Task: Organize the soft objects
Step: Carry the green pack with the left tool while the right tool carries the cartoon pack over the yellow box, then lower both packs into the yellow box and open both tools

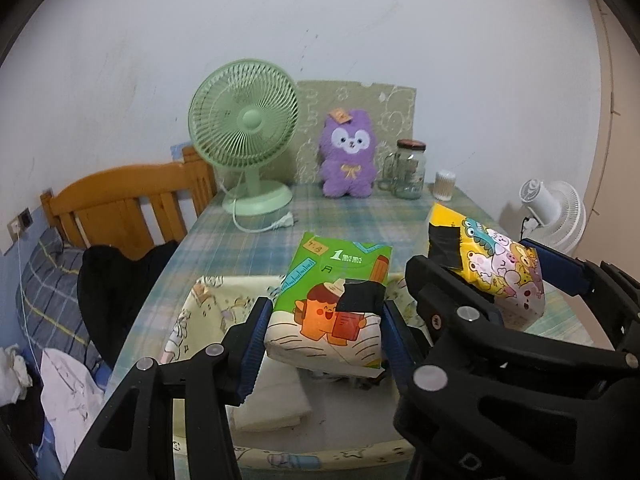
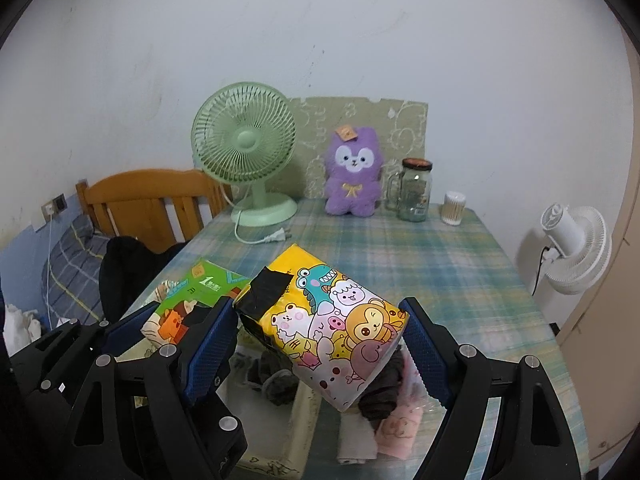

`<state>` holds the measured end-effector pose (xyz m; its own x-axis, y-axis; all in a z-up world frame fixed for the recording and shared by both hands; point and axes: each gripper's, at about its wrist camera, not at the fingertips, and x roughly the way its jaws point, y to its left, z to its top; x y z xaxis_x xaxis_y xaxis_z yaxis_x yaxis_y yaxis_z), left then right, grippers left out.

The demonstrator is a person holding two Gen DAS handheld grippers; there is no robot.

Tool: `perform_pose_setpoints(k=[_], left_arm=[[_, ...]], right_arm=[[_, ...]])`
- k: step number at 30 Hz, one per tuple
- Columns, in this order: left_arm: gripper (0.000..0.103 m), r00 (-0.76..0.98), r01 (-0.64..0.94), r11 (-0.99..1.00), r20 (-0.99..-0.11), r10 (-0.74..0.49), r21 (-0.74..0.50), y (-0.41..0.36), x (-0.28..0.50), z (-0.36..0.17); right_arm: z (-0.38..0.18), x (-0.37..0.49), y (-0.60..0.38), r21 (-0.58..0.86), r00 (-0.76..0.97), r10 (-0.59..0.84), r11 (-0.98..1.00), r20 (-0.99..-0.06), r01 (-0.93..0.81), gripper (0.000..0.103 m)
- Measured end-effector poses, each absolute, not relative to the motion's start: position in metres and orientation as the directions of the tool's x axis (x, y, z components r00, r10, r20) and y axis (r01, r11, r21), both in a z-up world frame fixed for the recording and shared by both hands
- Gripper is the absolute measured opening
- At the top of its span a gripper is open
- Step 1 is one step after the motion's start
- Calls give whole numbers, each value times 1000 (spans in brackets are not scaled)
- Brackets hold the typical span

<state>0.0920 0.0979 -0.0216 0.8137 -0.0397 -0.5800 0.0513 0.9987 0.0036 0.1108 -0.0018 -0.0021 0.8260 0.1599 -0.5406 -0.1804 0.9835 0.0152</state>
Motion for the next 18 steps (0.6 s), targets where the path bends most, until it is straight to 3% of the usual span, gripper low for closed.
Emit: perform_pose_setpoints(k=[12,18], left_arm=[[58,777,3,1000,-629,13,25,114,89,-47],[71,787,-49,999,-615,54,25,126,81,-45]], right_arm=[[-26,120,17,27,783,192,975,-591,-219,84],[-33,118,31,50,758,243,962,-605,-268,84]])
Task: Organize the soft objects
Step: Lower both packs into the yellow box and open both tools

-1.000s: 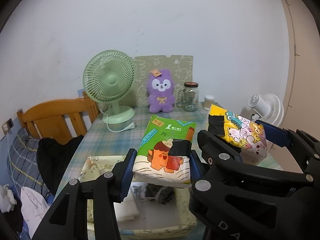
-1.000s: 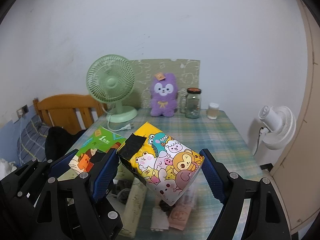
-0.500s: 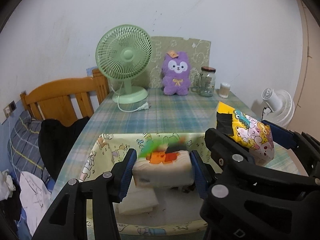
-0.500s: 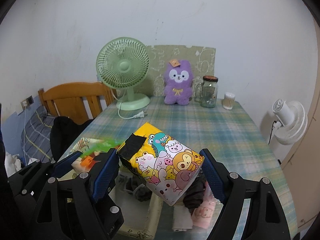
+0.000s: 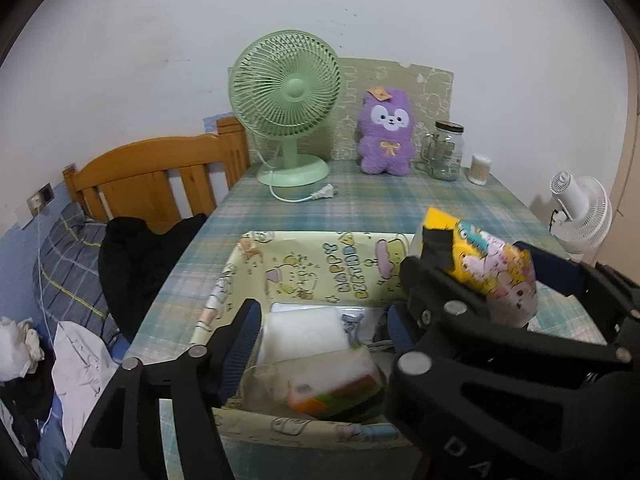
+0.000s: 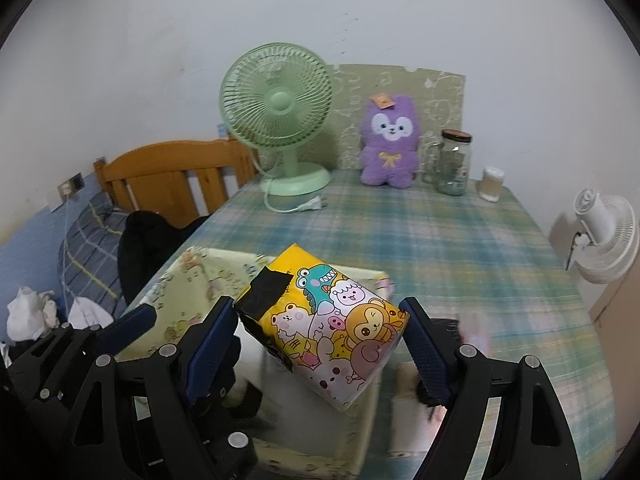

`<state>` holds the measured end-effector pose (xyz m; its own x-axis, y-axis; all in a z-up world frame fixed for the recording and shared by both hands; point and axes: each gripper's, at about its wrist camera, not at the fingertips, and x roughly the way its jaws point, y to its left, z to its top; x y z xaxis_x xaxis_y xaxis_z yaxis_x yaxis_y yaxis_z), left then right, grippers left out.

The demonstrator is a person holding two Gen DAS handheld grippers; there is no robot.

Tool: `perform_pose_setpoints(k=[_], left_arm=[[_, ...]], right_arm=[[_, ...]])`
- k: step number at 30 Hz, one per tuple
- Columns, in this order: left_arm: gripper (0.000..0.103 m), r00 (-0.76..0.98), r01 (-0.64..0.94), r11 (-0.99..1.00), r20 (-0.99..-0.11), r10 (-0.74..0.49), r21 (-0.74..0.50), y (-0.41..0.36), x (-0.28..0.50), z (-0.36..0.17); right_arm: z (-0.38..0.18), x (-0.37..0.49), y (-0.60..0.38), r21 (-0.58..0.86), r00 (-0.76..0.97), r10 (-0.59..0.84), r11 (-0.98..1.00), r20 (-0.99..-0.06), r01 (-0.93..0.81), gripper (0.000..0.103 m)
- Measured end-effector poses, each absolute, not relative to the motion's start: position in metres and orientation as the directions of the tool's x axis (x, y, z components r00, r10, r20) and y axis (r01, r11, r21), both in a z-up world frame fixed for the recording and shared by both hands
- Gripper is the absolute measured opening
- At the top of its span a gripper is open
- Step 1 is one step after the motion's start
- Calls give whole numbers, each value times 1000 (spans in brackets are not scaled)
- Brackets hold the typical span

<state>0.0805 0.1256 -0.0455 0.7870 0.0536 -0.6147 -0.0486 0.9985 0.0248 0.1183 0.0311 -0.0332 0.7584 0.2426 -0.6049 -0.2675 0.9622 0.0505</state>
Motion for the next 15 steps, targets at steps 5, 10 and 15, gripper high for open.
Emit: perform_pose_setpoints(k=[5,10,15], left_arm=[[77,780,-66,997,-622,72,33,132,83,-49],[82,773,-67,997,-629,77,39,136,86,-51],[86,763,-74,997,-642,74,27,142,88,-58]], right_arm=[[-40,120,39,71,736,271,954,-621,-291,84],[-45,124,42,107,709,294,949,-641,-297,85],[-51,126,48,102,695,295,947,-656,-305,88]])
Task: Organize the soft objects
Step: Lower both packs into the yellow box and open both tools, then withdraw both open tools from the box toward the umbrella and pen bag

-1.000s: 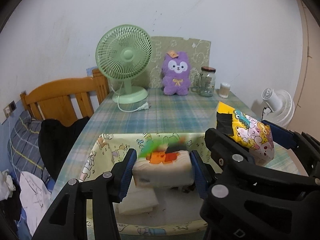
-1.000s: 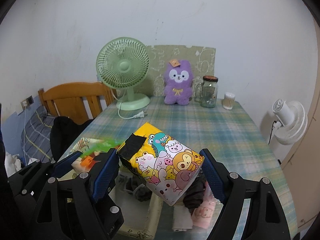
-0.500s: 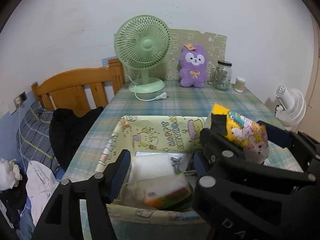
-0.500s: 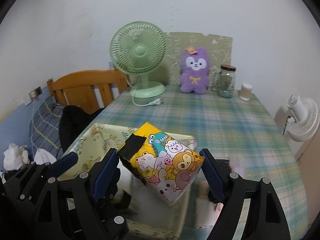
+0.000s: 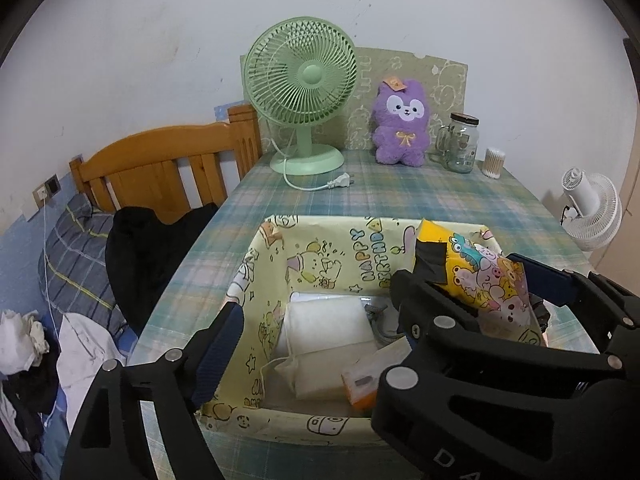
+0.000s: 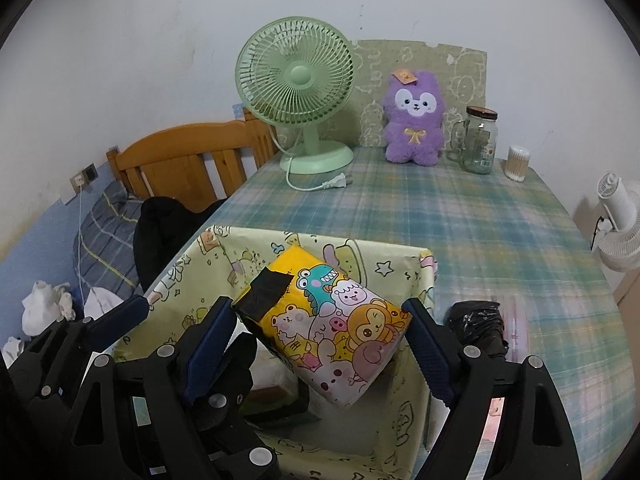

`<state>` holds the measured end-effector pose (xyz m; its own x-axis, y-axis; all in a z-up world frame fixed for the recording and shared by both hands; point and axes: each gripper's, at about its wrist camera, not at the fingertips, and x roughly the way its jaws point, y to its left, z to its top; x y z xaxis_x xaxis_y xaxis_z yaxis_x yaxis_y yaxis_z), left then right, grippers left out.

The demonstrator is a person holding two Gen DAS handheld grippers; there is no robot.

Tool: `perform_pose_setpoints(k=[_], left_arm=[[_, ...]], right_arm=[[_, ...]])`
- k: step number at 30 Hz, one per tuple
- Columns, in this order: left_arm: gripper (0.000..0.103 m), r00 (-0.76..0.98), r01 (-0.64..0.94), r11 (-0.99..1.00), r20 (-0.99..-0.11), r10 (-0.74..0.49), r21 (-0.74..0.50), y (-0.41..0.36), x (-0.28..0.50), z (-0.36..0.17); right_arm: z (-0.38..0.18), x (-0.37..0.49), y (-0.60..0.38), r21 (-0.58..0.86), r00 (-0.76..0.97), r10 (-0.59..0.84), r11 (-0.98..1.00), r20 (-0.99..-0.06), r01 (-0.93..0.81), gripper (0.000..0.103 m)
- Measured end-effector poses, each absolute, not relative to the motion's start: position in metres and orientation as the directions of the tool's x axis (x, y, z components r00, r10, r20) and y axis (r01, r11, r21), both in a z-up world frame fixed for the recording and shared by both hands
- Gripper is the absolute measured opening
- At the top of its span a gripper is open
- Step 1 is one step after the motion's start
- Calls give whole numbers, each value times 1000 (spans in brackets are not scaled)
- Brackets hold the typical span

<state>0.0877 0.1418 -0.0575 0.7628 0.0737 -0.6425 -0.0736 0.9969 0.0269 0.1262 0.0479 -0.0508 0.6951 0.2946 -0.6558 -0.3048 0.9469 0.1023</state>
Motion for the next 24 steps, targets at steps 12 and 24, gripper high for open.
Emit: perform_pose_setpoints(k=[12,24], left_arm=[[89,771,-64,998,-634,66,26,139,82,-56],[95,808,-60,998,-585,65,29,119,69,-34]], right_arm=[[-46,119,46,38,749,239,961,-618,-276,100],[-25,103,26,40,780,230,966,-582,-255,100]])
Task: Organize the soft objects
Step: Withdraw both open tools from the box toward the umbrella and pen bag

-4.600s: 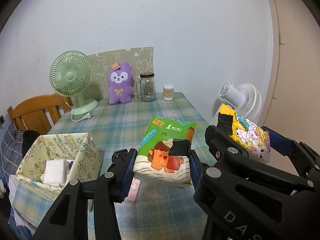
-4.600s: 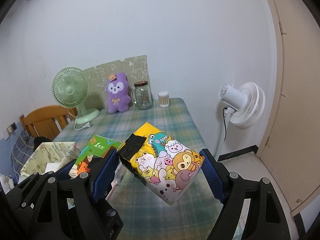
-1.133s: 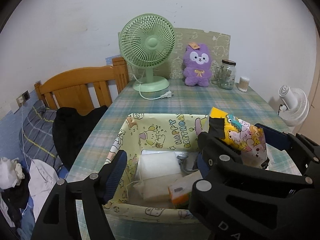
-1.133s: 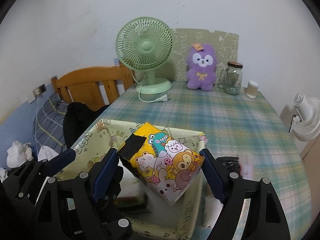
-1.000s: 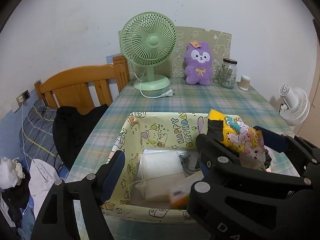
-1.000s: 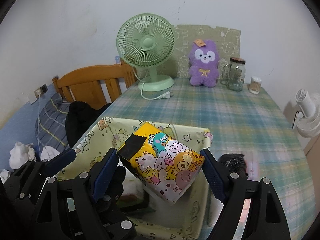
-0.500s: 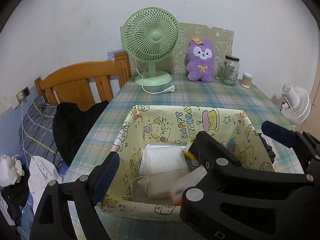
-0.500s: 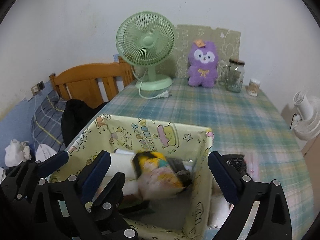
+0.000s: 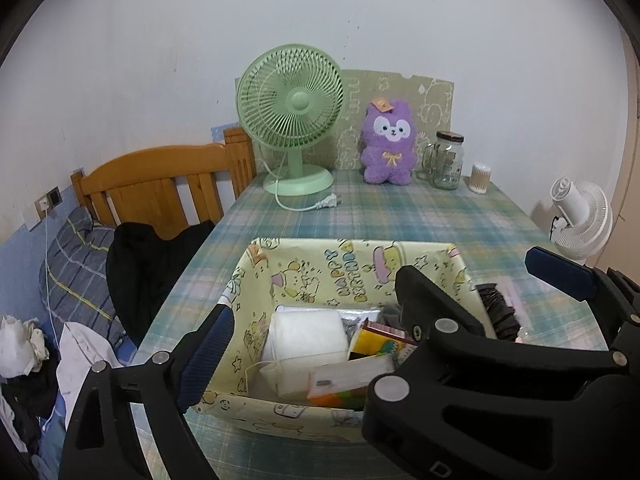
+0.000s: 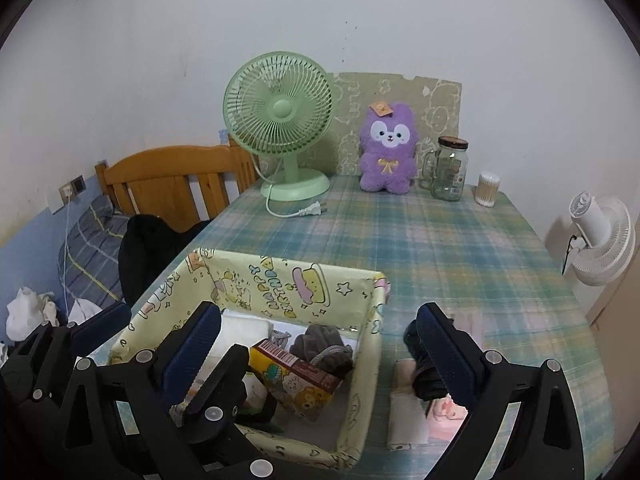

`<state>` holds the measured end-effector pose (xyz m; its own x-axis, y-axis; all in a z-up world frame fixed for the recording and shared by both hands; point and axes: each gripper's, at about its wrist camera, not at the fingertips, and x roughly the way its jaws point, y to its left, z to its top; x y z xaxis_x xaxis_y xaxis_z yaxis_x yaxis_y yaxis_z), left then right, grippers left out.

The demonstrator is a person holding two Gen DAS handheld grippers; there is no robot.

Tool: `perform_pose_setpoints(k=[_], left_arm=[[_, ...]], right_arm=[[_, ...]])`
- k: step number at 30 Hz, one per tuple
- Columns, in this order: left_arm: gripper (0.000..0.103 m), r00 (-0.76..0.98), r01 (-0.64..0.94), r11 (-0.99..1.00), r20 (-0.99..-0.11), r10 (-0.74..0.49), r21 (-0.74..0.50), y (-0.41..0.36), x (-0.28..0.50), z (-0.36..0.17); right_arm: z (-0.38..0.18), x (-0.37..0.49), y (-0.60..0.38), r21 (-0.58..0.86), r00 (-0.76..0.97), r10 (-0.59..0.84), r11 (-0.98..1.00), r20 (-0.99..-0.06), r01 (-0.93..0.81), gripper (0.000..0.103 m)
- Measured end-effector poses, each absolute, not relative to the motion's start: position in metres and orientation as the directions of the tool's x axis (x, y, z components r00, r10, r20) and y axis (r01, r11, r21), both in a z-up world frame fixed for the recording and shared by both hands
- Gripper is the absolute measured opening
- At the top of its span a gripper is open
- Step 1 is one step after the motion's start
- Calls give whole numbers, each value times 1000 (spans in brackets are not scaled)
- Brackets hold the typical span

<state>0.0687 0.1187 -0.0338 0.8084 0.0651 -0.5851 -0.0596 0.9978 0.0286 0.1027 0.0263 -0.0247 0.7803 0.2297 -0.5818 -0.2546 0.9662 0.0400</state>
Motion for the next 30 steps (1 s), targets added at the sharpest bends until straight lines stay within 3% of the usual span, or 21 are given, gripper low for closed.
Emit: perform_pose_setpoints(k=[30], left_arm=[[103,876,-48,999,-479,54,25,36,27,17]], right_arm=[[30,60,-57,40,845,235,968,-481,-246,103]])
